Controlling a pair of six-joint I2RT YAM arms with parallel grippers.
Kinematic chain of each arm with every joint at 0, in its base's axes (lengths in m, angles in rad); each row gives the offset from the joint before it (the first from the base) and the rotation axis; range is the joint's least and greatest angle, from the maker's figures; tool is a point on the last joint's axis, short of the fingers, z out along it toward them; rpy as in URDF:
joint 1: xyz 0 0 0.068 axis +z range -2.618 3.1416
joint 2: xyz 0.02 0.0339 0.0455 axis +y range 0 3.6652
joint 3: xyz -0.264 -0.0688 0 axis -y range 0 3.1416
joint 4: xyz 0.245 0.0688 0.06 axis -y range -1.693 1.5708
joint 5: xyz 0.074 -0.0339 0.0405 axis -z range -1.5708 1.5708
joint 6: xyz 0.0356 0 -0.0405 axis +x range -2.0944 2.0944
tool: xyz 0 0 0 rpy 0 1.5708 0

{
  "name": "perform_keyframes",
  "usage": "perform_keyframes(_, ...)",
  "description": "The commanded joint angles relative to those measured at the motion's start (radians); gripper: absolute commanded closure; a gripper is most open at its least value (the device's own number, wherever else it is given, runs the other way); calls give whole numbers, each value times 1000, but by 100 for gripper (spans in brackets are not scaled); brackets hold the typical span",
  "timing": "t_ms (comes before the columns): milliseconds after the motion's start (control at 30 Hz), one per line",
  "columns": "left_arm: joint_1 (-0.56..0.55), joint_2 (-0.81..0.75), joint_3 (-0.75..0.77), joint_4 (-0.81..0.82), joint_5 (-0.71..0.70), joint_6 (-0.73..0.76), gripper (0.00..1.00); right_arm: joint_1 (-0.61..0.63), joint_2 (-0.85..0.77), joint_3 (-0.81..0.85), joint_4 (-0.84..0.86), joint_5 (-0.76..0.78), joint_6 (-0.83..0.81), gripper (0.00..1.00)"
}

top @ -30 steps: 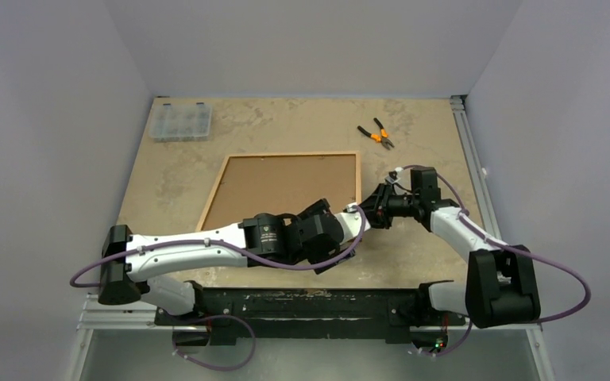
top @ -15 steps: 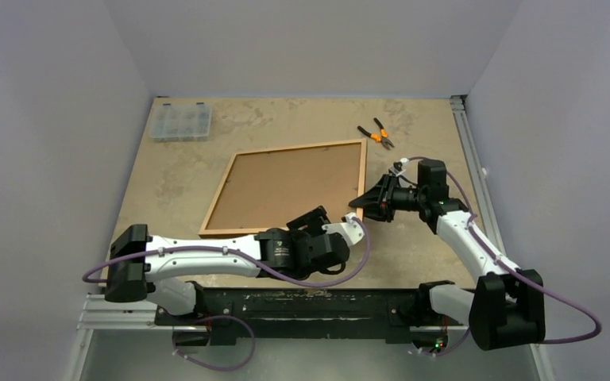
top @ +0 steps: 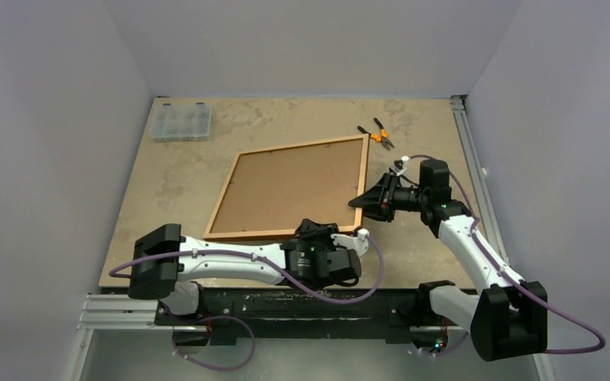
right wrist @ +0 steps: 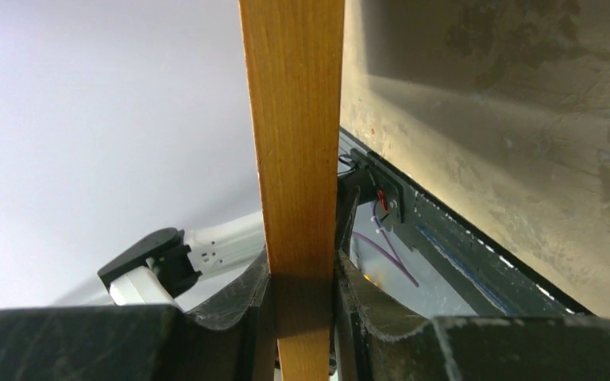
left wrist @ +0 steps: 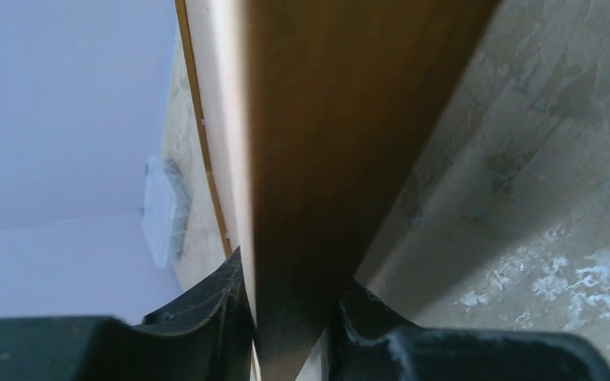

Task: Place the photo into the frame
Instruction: Turn over the photo frame at the center of the board.

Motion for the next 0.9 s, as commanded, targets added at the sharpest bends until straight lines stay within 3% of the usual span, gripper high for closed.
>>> perform_keyframes(0,22,-35,52,31,-106,-121,91,-5,-34,7,6,-57,31,100)
perform_keyframes(67,22,-49,52,27,-110,-122,100,-7,-40,7,8,-49,23,91)
perform_keyframes(267,22,-80,68,-4,-101,-132,100,-7,-47,36,-35,-21,-46,52)
perform_keyframes(333,22,-94,76,-23,-88,-140,100,-7,-48,69,-92,5,-101,37)
perform_keyframes(433,23,-130,82,-46,-60,-147,100,-6,-49,156,-219,81,-214,22)
perform_keyframes(667,22,-246,94,-99,57,-146,100,-7,-54,405,-435,339,-464,18)
perform_keyframes(867,22,-336,126,-161,177,-145,100,-7,-88,511,-375,407,-687,21)
